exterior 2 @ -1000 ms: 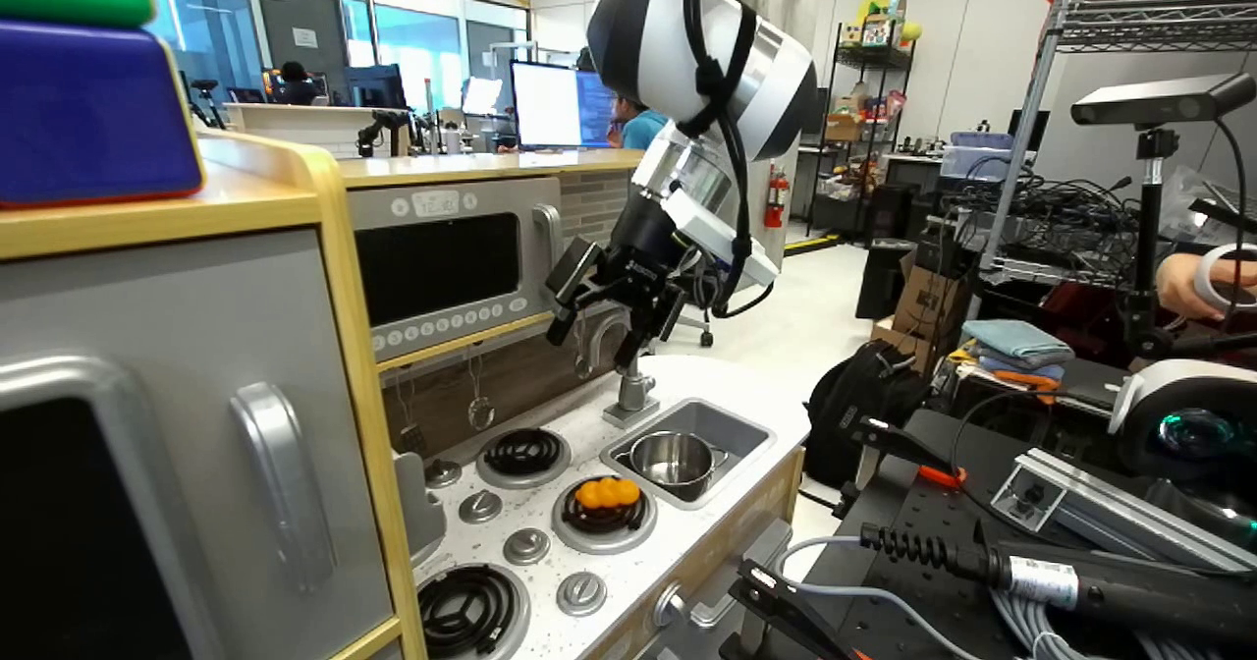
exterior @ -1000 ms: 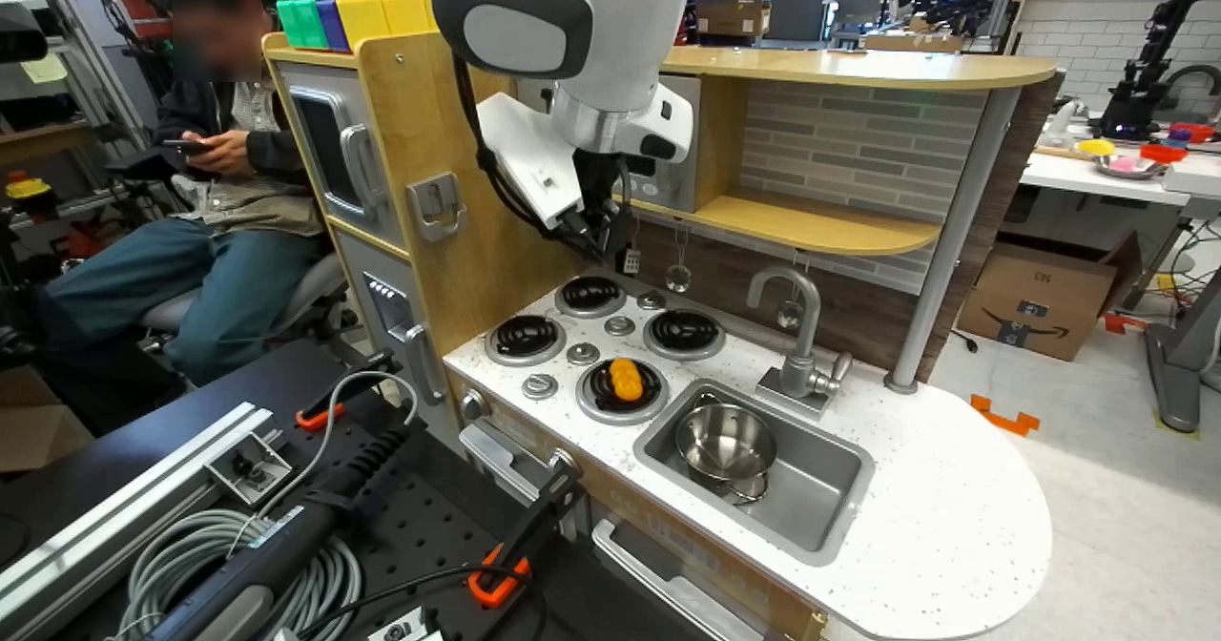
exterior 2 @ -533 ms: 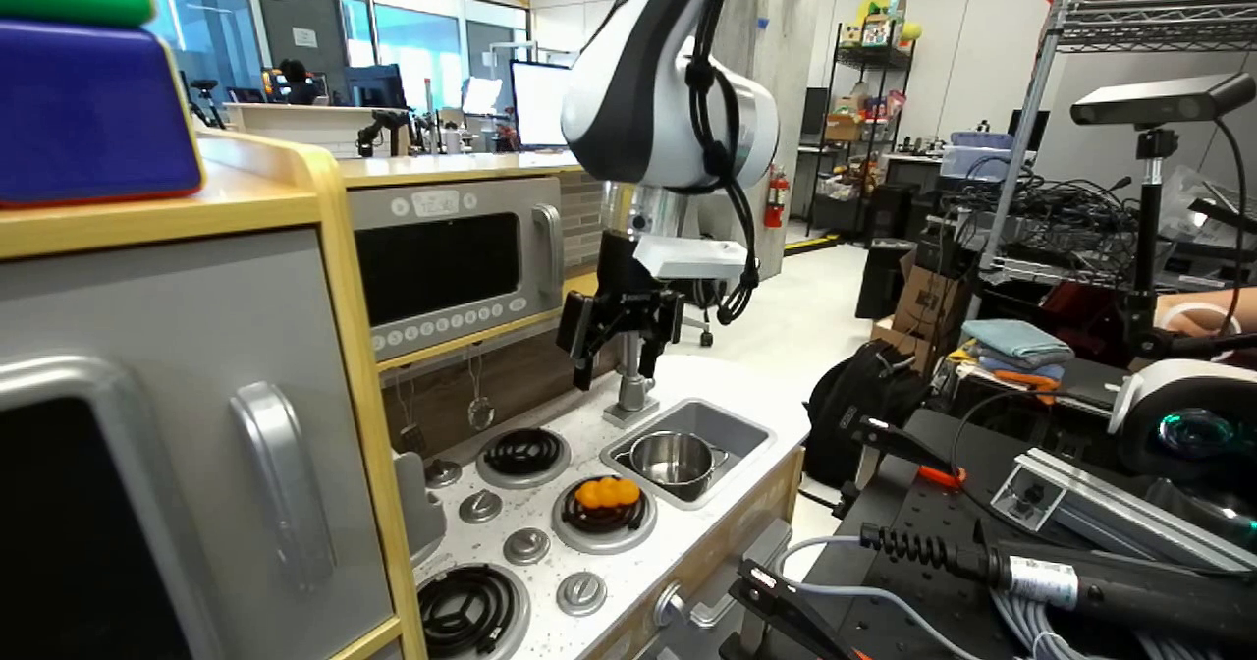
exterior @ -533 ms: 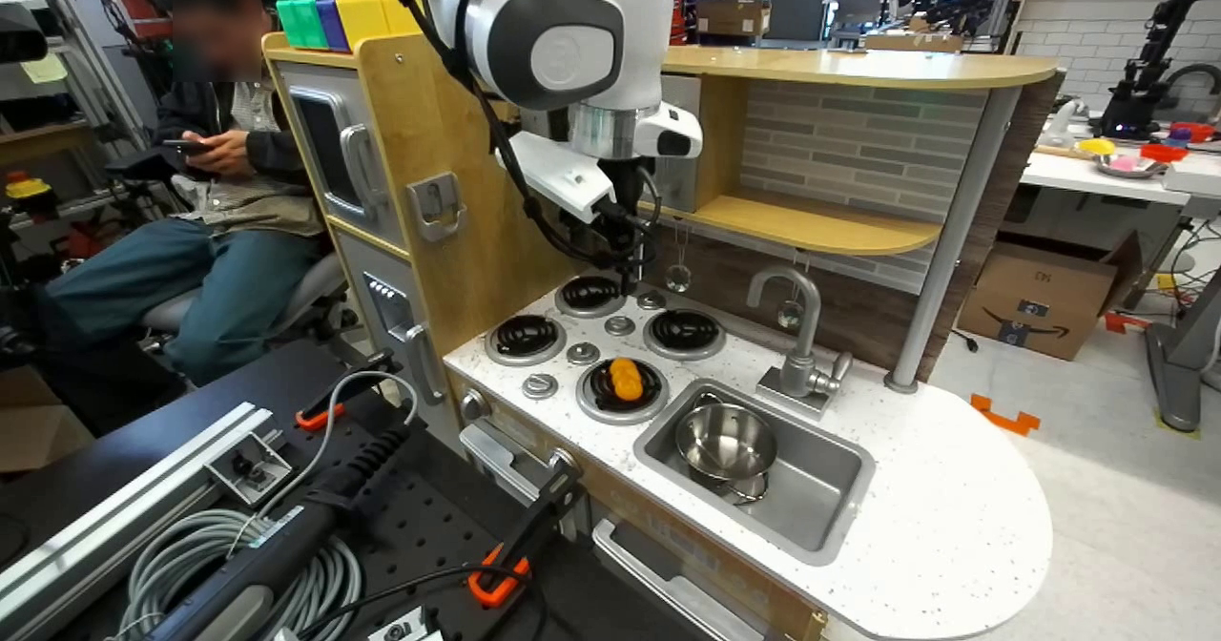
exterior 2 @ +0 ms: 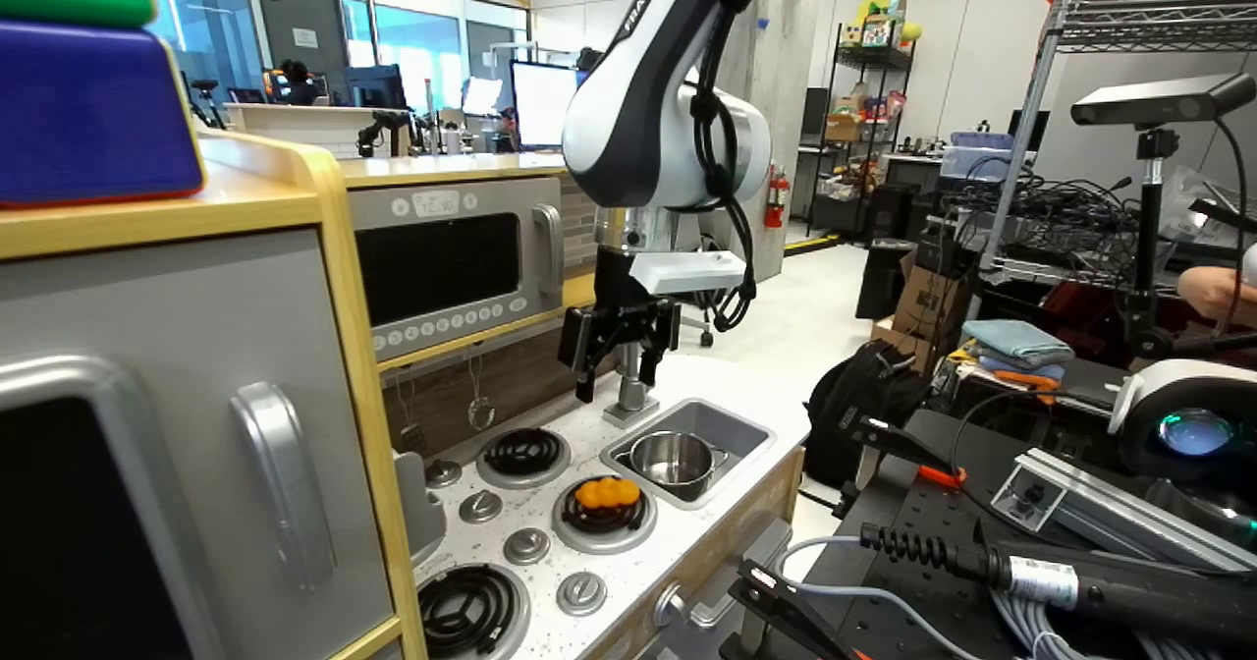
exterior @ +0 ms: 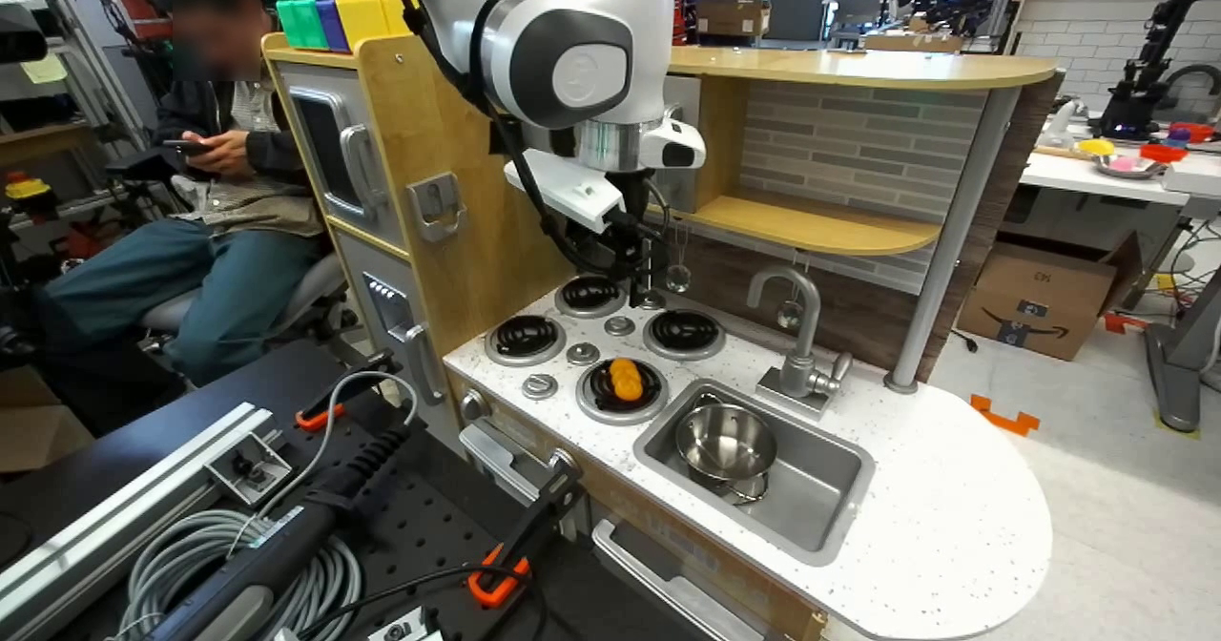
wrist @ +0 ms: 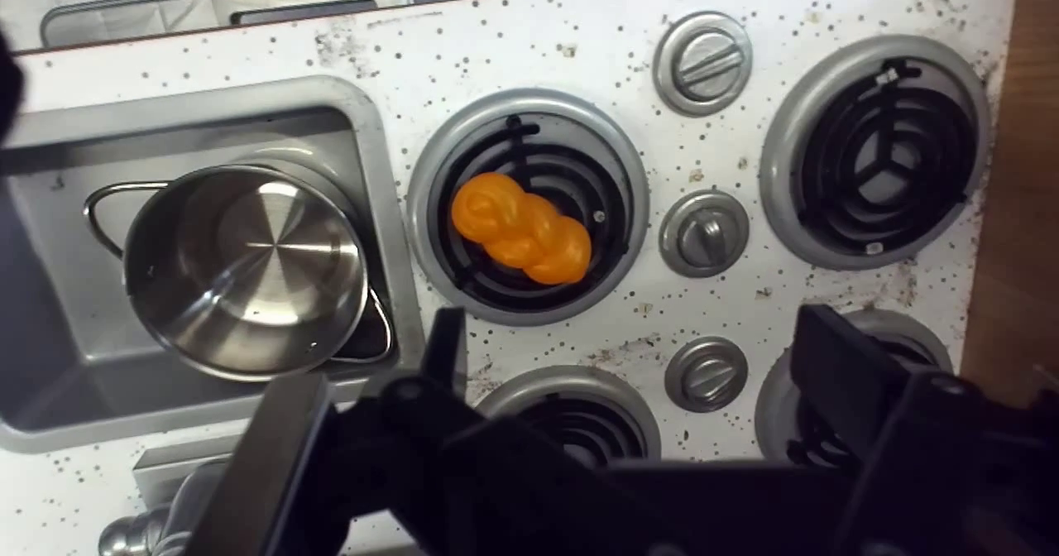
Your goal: Put the thing on the stove inside the pot that is in the sink
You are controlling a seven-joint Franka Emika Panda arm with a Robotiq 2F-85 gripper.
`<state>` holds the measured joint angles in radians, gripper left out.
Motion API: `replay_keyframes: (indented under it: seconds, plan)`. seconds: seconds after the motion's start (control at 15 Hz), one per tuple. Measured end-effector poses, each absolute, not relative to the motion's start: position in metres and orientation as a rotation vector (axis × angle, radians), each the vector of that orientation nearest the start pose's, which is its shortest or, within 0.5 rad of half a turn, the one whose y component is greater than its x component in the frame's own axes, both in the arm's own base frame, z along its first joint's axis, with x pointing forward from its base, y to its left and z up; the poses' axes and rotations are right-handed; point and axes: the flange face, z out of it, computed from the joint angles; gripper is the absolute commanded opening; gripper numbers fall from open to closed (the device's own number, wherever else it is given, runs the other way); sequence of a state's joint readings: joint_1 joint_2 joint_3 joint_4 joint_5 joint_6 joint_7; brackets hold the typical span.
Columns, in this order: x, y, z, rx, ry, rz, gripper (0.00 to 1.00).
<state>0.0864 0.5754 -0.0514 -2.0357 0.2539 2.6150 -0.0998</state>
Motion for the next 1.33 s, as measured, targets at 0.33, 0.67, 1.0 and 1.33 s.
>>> replay_keyframes:
  seconds: [0.33, 0.67, 1.0, 1.33]
  plan:
    - [0.597, 0.004, 0.158, -3.110, -0.250, 0.160, 1.00]
    - [0.610, 0.002, 0.152, -3.164, -0.588, 0.310, 1.00]
    - [0.622, 0.015, 0.124, -3.185, -0.629, 0.324, 1.00]
    - [0.624, 0.014, 0.123, -3.188, -0.629, 0.318, 1.00]
